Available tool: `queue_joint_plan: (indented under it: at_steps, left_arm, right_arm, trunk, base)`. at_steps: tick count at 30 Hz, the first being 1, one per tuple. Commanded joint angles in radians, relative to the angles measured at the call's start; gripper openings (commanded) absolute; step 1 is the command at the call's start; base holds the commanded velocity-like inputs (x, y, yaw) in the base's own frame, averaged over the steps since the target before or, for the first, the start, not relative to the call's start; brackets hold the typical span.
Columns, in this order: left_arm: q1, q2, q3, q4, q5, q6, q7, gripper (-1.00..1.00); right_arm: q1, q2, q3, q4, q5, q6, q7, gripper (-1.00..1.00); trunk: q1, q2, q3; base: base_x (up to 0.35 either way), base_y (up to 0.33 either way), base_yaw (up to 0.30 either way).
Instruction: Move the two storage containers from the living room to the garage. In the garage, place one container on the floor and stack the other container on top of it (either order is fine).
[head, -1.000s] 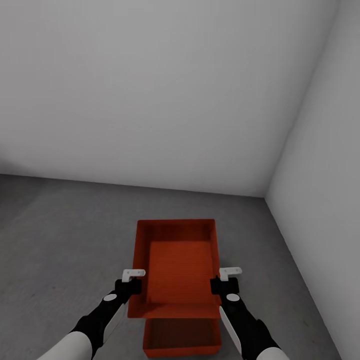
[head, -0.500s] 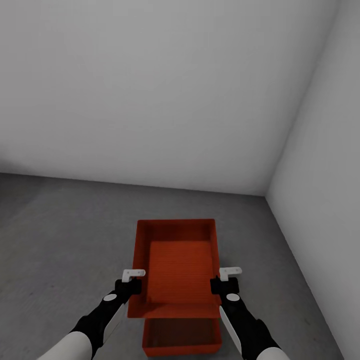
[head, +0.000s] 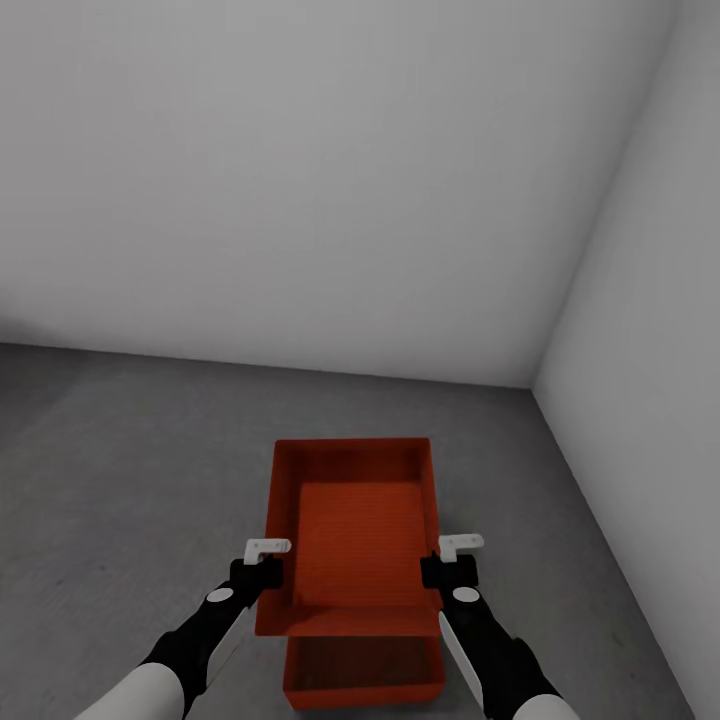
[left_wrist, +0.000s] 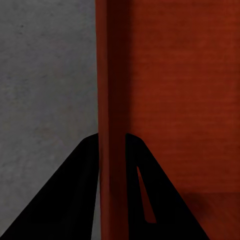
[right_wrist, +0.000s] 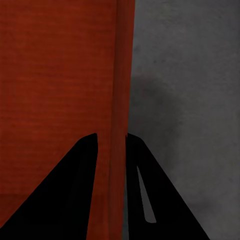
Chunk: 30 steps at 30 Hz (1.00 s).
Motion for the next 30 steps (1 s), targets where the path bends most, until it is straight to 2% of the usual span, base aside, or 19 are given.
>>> queue_joint_plan:
  at_steps: [1, 9, 30]
  left_arm:
    - [0.0, -0.001, -0.047, 0.004, 0.015, -0.002, -0.007, -1.0]
    - [0.0, -0.001, -0.047, 0.005, 0.015, -0.002, -0.007, -1.0]
    - [0.0, -0.001, -0.046, 0.004, 0.015, -0.002, -0.006, -1.0]
  right_arm:
    - [0.0, 0.03, 0.045, -0.012, 0.012, -0.007, 0.002, -1.0]
    - [0.0, 0.03, 0.045, -0.012, 0.012, -0.007, 0.002, -1.0]
    - [0.0, 0.03, 0.045, -0.012, 0.01, -0.006, 0.002, -1.0]
  trunk:
    - [0.004, -0.008, -0.004]
    - [0.034, -0.064, -0.029]
    - [0.034, -0.064, -0.029]
  base:
    - [0.0, 0.0, 0.0]
    - [0.0, 0.0, 0.0]
    - [0.0, 0.0, 0.0]
